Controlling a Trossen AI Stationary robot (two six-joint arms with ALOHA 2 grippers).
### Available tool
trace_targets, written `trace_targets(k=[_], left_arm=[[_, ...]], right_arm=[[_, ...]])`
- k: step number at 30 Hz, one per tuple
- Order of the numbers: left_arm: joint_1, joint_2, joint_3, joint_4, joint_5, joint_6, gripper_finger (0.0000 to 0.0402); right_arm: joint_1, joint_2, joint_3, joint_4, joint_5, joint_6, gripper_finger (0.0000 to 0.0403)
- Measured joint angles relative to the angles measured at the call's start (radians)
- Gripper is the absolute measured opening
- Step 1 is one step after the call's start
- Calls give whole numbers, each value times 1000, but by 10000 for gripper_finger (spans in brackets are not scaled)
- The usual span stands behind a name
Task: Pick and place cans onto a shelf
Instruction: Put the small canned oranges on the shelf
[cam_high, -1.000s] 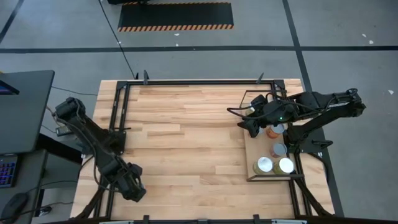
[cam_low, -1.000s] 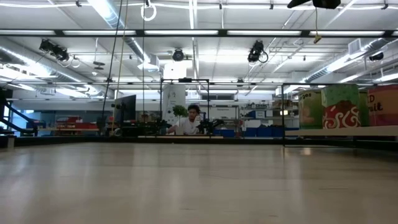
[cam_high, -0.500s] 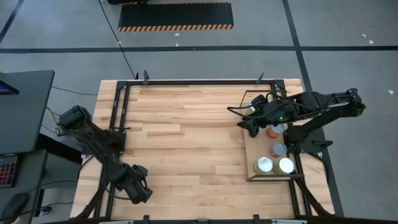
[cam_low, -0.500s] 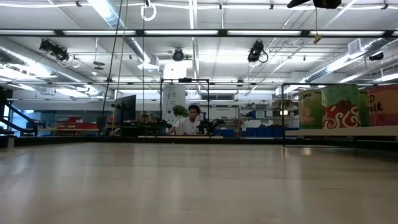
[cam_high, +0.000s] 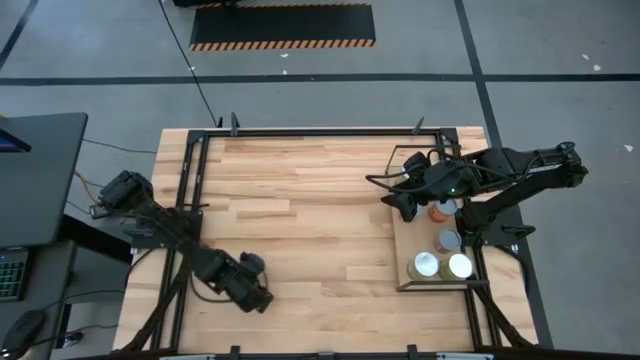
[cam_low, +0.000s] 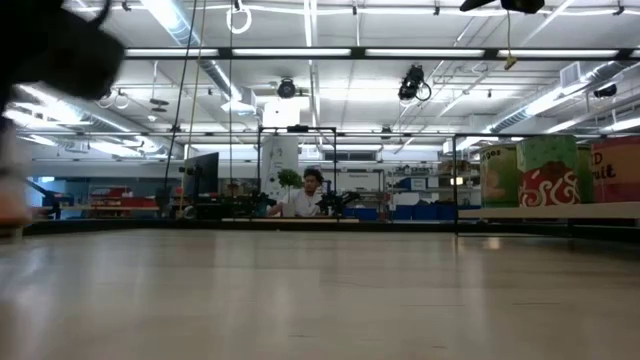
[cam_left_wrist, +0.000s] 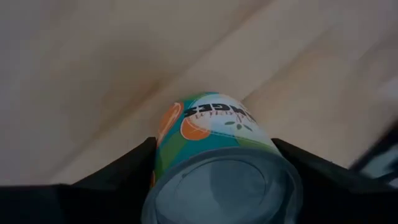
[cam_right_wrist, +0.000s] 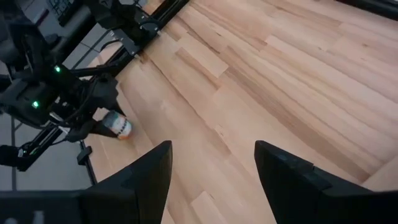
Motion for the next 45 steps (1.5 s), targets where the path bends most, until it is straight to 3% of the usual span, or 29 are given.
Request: trace_targets(k=[7, 14, 19, 28, 45], left_arm=[[203, 13, 166, 27, -152, 342, 289], [352, 101, 400, 52, -172, 700, 288], [403, 230, 583, 54, -124, 874, 288], [434, 468, 783, -97, -70, 978, 288], [459, 587, 783, -74, -64, 1071, 288]], right_arm=[[81, 0, 0, 0, 0, -6, 235], [194, -1, 0, -11, 10, 2, 235], [277, 0, 0, -76, 16, 7, 235], [364, 0, 0, -105, 42, 63, 235], [366, 24, -28, -85, 75, 56, 235]])
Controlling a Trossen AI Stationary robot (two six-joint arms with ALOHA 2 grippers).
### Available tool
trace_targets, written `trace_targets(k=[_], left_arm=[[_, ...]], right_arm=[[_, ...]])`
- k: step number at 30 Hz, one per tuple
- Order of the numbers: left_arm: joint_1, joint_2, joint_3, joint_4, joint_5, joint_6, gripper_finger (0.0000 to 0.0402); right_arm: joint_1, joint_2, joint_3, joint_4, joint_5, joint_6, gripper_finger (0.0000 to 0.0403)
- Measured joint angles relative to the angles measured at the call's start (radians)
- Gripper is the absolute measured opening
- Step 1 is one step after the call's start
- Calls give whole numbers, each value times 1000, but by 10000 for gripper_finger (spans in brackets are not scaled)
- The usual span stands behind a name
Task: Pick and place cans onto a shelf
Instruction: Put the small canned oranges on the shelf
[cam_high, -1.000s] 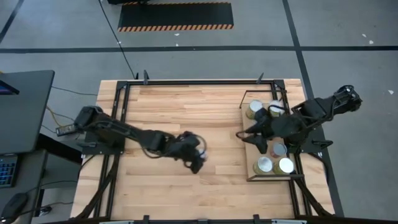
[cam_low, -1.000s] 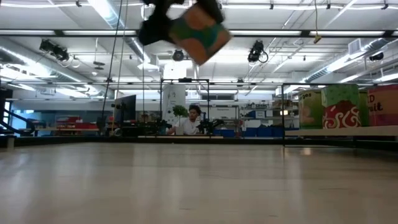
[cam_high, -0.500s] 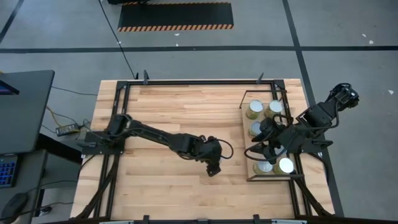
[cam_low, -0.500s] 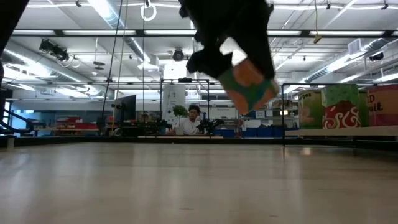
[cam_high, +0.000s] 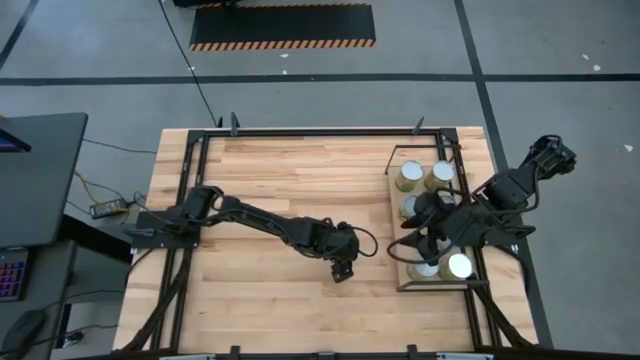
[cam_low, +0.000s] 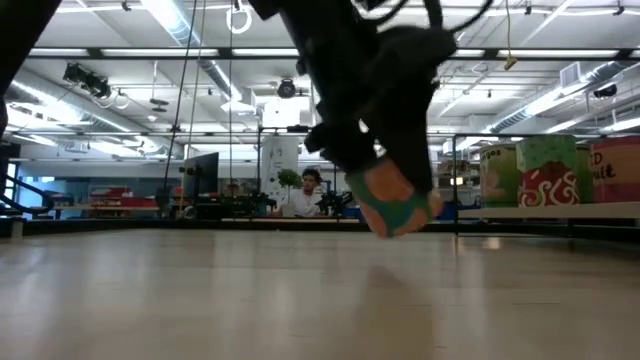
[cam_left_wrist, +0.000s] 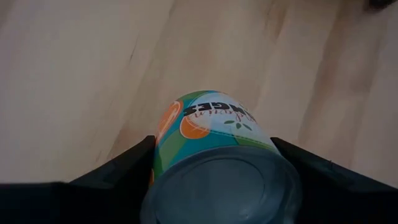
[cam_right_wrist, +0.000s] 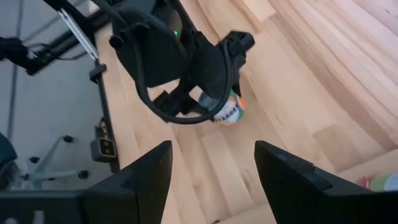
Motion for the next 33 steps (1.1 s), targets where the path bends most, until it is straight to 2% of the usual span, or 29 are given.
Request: trace_targets(k=[4, 8, 11, 15, 20, 22, 25, 29, 33], left_arm=[[3, 9, 0, -17, 13, 36, 288], [-2, 11, 0, -33, 32, 200, 288], [-11, 11, 0, -63, 80, 450, 288], [-36, 9, 1, -191, 88, 846, 288], [-60, 7, 2, -329, 48, 1374, 289], [-68, 7, 1, -335, 19, 1497, 289], [-82, 8, 1, -329, 11, 1547, 289], [-99, 8, 1, -308, 6, 1434, 289], [-102, 8, 1, -292, 29, 1404, 291]], right_arm=[[0, 34, -1, 4, -9, -1, 235], [0, 65, -1, 8, -12, -1, 235], [0, 84, -1, 10, -15, -2, 235], [0, 91, -1, 17, -25, 4, 235], [0, 87, -1, 48, -38, 9, 235], [0, 88, -1, 61, -39, 19, 235], [0, 89, -1, 73, -41, 24, 235], [0, 89, -1, 78, -42, 32, 235], [0, 89, -1, 81, -42, 34, 235]])
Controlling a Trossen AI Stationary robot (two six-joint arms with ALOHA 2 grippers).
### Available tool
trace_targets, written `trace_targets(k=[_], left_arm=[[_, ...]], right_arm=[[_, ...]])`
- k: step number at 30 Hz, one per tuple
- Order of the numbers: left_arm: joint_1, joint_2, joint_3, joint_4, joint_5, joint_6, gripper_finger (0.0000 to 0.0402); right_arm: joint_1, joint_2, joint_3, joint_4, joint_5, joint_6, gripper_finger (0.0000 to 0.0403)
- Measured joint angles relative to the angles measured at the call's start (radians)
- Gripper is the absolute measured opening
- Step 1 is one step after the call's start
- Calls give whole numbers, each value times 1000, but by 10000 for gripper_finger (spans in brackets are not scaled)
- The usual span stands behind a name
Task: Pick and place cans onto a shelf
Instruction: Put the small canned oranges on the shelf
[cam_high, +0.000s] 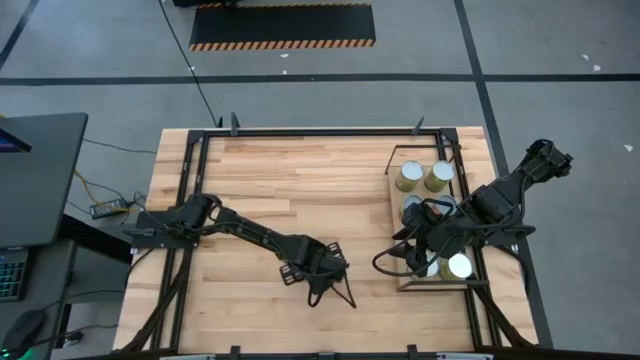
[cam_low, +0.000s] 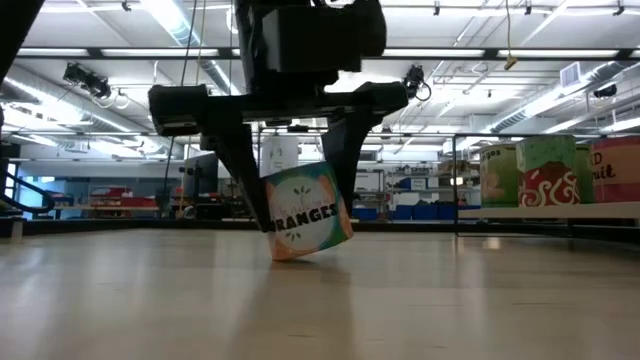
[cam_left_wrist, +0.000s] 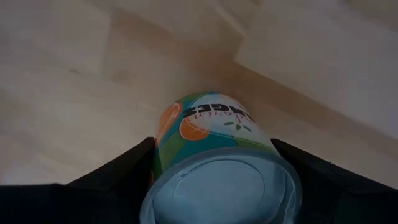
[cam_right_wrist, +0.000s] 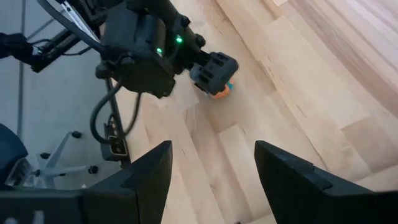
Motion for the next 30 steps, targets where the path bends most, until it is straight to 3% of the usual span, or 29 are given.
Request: trace_targets(k=[13, 17, 23, 26, 30], left_arm=[[-16, 3, 53, 29, -32, -179, 346], [-39, 3, 190, -93, -61, -447, 347], [-101, 2, 381, -451, -42, -895, 348], [-151, -9, 400, -562, -31, -1082, 348], [-218, -34, 381, -577, -33, -1239, 345]], right_arm=[[-3, 0, 0, 49, 8, -43, 235], [-3, 0, 0, 48, 57, -82, 235], [-3, 13, 1, 63, 106, -243, 235], [-3, 46, 1, 142, 87, -425, 235], [-26, 132, 9, 269, 19, -636, 235]])
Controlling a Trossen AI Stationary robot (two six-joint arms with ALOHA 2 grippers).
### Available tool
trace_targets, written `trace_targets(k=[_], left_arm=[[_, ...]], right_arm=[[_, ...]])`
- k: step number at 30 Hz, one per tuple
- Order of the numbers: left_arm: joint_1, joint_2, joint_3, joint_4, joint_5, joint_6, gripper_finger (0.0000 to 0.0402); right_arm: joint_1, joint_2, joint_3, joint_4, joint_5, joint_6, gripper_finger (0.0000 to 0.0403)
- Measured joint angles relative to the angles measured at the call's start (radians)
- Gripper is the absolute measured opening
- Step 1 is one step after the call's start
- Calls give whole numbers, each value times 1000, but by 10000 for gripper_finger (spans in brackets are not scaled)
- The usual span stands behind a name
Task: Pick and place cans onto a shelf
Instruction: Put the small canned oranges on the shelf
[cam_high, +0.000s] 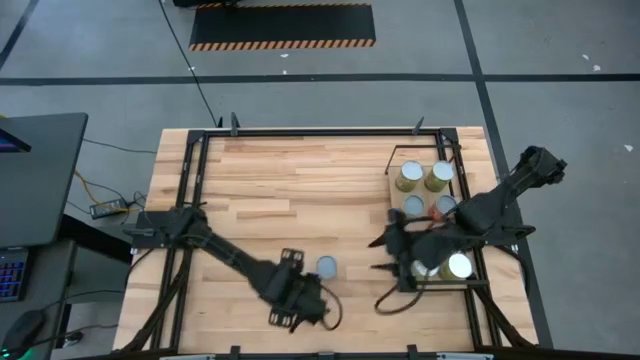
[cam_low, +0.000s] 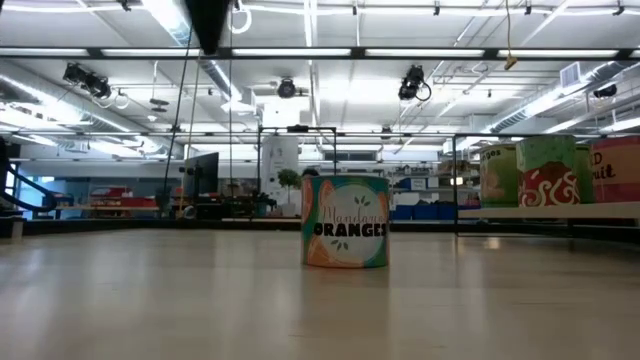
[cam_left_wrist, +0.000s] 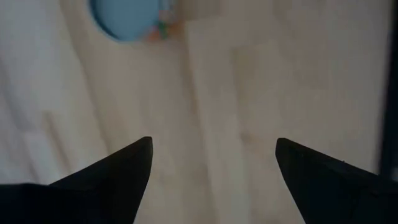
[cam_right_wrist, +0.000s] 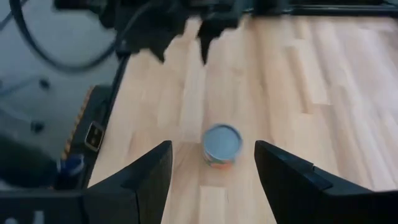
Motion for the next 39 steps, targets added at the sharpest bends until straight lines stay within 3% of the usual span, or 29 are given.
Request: trace_targets(k=[8, 15, 24, 31, 39], left_arm=[[-48, -90, -62, -28, -66, -270, 311], [-147, -133, -71, -52, -105, -453, 291], [-252, -138, -72, -41, -147, -776, 288], [-281, -138, -72, 56, -264, -994, 288], [-254, -138, -72, 58, -319, -1106, 288]], right_arm=[[-78, 240, 164, 19, -219, -275, 235], [-114, 372, 278, 17, -292, -494, 236], [-143, 468, 284, 35, -385, -783, 279], [-235, 574, 284, 6, -452, -853, 315], [-325, 656, 284, -24, -606, -1092, 319]])
